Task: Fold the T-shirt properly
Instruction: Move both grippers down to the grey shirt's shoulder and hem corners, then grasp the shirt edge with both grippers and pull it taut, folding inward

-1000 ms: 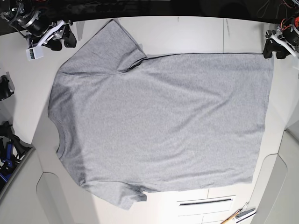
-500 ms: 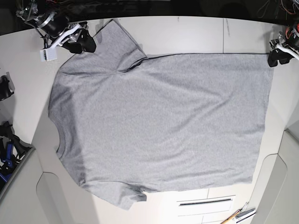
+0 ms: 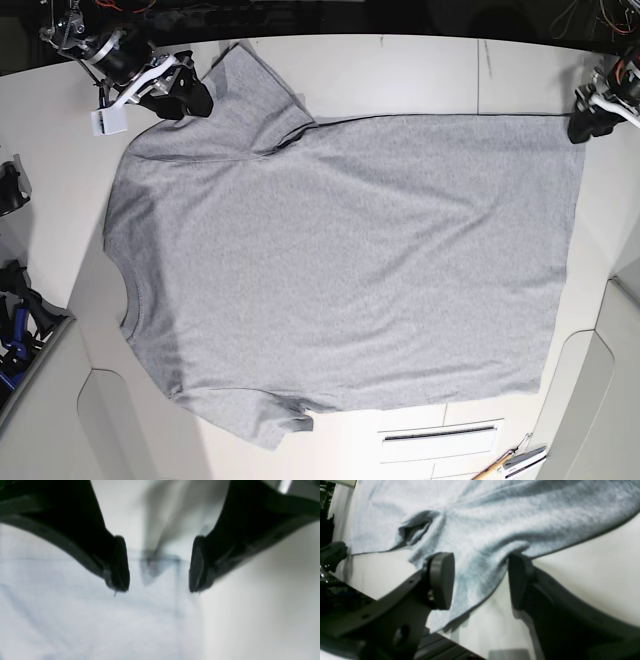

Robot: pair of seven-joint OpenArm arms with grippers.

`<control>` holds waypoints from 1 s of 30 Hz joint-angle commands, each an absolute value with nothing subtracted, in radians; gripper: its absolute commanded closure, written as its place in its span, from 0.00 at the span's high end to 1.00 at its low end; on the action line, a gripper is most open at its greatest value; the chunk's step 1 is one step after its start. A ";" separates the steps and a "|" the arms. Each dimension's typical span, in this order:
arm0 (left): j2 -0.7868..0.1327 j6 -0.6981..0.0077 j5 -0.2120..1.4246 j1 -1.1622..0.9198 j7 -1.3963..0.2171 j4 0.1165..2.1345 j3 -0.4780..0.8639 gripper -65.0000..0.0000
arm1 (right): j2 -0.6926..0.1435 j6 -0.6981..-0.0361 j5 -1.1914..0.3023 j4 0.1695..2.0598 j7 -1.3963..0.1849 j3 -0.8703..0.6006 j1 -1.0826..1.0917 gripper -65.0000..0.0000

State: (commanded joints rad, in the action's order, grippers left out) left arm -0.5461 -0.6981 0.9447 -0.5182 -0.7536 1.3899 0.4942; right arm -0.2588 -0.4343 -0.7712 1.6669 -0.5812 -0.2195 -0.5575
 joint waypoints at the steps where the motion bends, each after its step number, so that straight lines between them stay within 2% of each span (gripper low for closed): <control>1: -0.546 -0.698 0.929 -0.518 -0.753 1.390 0.476 0.63 | -0.257 -0.434 -0.770 1.667 -0.581 -0.219 -0.558 0.53; 8: -0.546 -0.674 0.891 -0.515 -0.747 1.390 0.436 0.61 | -0.246 -0.434 -0.767 1.667 -0.584 -0.204 -0.557 0.51; 10: -0.546 -0.677 0.889 -0.515 -0.744 1.390 0.436 0.50 | -0.246 -0.434 -0.767 1.667 -0.584 -0.204 -0.557 0.41; 12: -0.547 -0.695 0.889 -0.515 -0.744 1.390 0.436 0.29 | -0.246 -0.445 -0.766 1.667 -0.584 -0.204 -0.557 0.25; 15: -0.547 -0.698 0.890 -0.515 -0.744 1.390 0.436 0.05 | -0.246 -0.534 -0.767 1.668 -0.580 -0.204 -0.554 0.01; 16: -0.547 -0.698 0.890 -0.515 -0.743 1.390 0.436 0.00 | -0.246 -0.550 -0.767 1.668 -0.580 -0.204 -0.554 0.00; 23: -0.569 -0.698 0.897 -0.516 -0.723 1.437 0.466 0.00 | -0.246 -0.570 -0.771 1.703 -0.591 -0.213 -0.546 0.00; 27: -0.569 -0.698 0.898 -0.516 -0.754 1.467 0.518 0.00 | -0.247 -0.573 -0.782 1.770 -0.680 -0.250 -0.546 0.00; 30: -0.569 -0.698 0.898 -0.516 -0.778 1.483 0.558 0.00 | -0.247 -0.574 -0.855 1.839 -0.748 -0.303 -0.546 0.00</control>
